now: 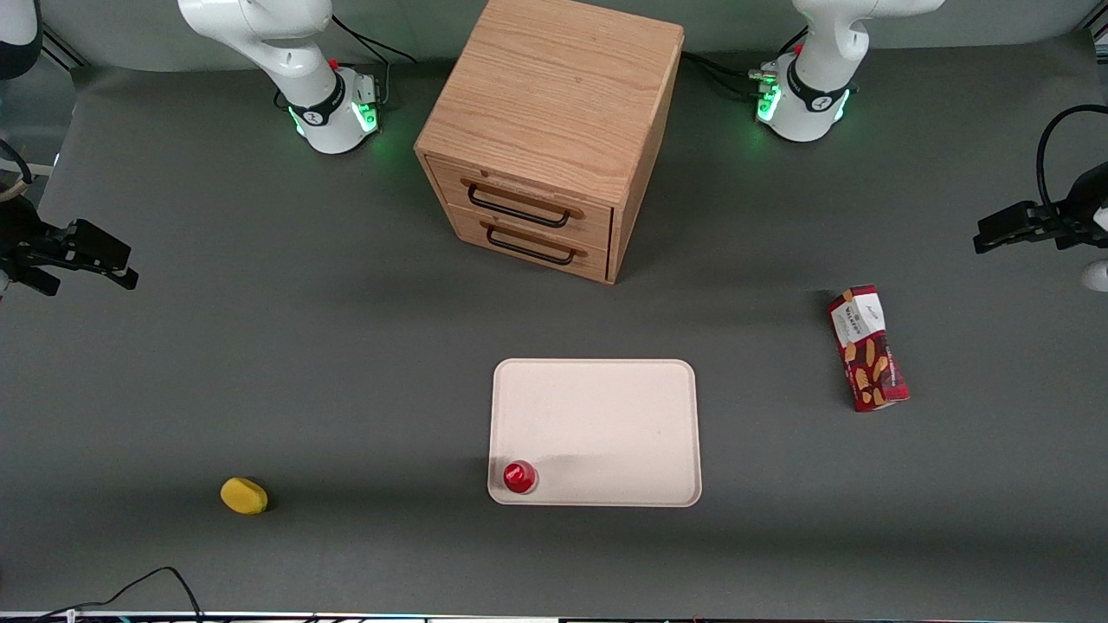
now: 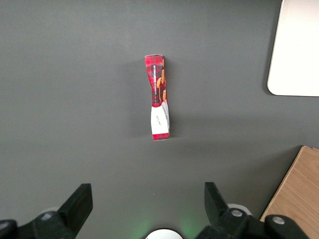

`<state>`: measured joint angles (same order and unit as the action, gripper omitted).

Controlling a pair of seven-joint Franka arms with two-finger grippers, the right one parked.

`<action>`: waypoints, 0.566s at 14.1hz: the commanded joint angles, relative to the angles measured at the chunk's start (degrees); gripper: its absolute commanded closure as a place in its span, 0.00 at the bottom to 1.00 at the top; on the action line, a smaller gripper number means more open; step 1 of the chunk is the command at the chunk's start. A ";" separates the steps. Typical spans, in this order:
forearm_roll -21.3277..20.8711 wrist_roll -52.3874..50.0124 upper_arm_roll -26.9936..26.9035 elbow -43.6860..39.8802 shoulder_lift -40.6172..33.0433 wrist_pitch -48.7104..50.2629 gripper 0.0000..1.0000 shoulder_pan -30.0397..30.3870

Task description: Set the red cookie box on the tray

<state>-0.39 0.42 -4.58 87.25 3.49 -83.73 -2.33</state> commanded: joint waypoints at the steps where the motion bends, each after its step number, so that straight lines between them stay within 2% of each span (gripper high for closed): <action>1: -0.22 0.81 0.80 1.17 -1.39 -0.56 0.00 0.40; 8: -0.23 -0.33 0.98 2.91 1.59 -2.56 0.00 -0.48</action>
<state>-0.45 0.40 -3.80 88.02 3.87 -84.12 -2.41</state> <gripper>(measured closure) 0.000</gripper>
